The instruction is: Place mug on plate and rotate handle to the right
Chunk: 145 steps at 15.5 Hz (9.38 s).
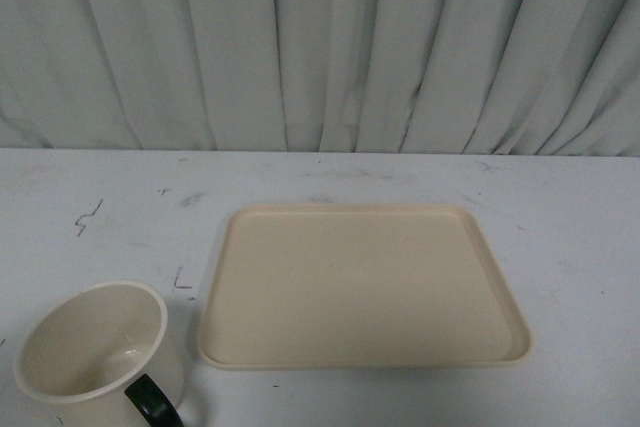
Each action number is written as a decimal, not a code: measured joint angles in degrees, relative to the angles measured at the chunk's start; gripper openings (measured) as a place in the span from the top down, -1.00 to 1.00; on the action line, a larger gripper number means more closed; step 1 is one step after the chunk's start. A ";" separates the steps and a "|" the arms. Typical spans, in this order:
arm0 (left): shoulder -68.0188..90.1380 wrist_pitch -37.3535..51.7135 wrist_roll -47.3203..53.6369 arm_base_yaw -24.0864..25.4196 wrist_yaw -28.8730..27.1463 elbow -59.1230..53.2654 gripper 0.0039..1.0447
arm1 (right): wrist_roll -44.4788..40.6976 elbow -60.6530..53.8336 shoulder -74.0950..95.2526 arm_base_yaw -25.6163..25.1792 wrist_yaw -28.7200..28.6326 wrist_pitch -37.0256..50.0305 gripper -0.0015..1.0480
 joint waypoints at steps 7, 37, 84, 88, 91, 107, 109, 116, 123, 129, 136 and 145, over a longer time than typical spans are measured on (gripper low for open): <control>1.77 1.95 0.15 -1.77 -2.03 0.20 -0.88 | 0.00 0.00 0.00 0.00 0.00 0.00 -0.87; 87.86 29.64 2.95 2.73 15.56 19.17 -0.88 | 0.00 0.00 0.00 0.00 0.00 0.00 -0.87; 112.04 28.11 -30.25 -24.52 -7.23 50.23 0.95 | 0.00 0.00 0.00 0.00 0.00 0.00 -0.87; 112.52 27.21 -30.10 -25.66 -7.26 50.18 0.95 | 0.00 0.00 0.00 0.00 0.00 0.00 -0.87; 112.52 28.17 -30.32 -26.01 -8.11 49.81 0.95 | 0.00 0.00 0.00 0.00 0.00 0.00 -0.87; 68.54 43.85 -2.71 -16.33 -17.55 26.05 -0.03 | 0.00 0.00 0.00 0.00 0.00 0.00 -0.87; 64.50 44.19 -1.53 -14.01 -14.34 19.71 0.39 | 0.00 0.00 0.00 0.00 0.00 0.00 -0.87; 47.23 40.39 -1.01 -6.19 -6.29 6.71 0.97 | 0.00 0.00 0.00 0.00 0.00 0.00 -0.87; 34.77 35.45 -0.96 -0.02 0.00 0.92 0.97 | 0.00 0.00 0.00 0.00 0.00 -0.02 -0.87; 25.88 26.75 -0.96 0.00 0.00 -0.02 0.97 | 0.00 0.00 0.00 0.00 0.00 0.00 -0.87; 14.01 14.93 -0.96 0.00 0.00 -0.02 0.97 | 0.00 0.00 0.00 0.00 0.00 0.00 -0.87; 0.00 -0.26 -0.96 0.00 -0.04 0.02 0.97 | 0.00 0.00 0.00 0.00 -0.02 -0.02 -0.87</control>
